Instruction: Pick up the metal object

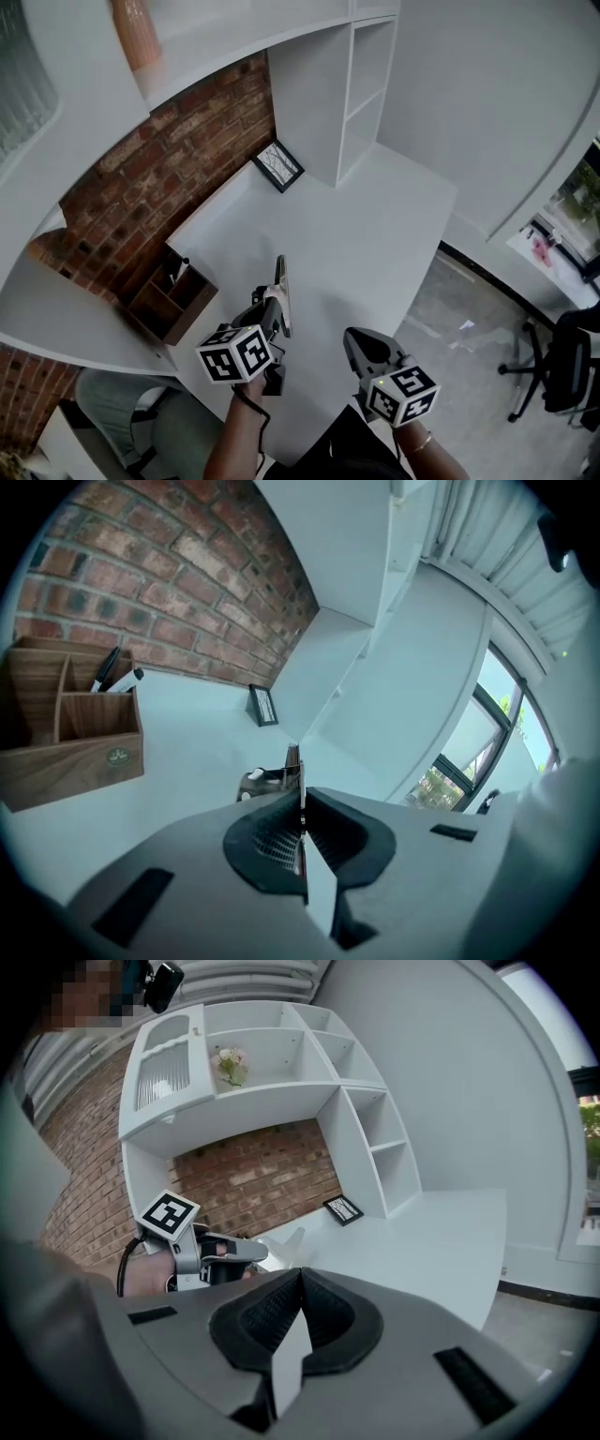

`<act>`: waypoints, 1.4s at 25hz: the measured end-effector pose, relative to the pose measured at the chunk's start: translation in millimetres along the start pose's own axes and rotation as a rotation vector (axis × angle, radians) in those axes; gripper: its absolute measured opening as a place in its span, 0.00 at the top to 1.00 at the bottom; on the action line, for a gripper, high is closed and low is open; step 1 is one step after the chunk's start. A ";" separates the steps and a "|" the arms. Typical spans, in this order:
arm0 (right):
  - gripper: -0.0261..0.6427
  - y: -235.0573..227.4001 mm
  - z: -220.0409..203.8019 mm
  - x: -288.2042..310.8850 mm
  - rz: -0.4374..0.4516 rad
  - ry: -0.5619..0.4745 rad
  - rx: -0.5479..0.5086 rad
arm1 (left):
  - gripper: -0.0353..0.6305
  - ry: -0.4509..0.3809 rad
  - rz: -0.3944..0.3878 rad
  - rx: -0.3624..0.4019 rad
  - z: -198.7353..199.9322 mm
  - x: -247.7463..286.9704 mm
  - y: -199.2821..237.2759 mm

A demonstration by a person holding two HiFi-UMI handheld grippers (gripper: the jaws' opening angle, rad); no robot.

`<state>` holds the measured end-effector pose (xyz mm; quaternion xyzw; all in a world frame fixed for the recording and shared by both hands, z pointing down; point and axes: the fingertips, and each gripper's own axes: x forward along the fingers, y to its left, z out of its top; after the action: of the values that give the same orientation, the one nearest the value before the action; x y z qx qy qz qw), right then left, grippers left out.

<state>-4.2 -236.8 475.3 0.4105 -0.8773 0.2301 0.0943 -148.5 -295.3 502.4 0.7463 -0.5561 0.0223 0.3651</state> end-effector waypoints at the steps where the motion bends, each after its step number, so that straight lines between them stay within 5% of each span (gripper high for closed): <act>1: 0.95 0.5 1.2 -4.0 -0.003 -0.005 -0.003 | 0.93 -0.002 -0.003 0.022 -0.4 -4.3 -6.3; 11: 0.95 -2.7 6.1 -38.9 -0.054 -0.054 -0.032 | 0.93 -0.020 -0.036 0.245 -7.7 -38.3 -54.9; 35: 0.95 -28.1 16.5 -103.6 -0.057 -0.117 -0.067 | 0.93 -0.146 -0.030 0.444 -35.3 -83.3 -139.7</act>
<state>84.5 -190.3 433.3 0.4446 -0.8766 0.1735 0.0628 -48.7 -191.4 419.0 0.8163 -0.5511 0.0846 0.1511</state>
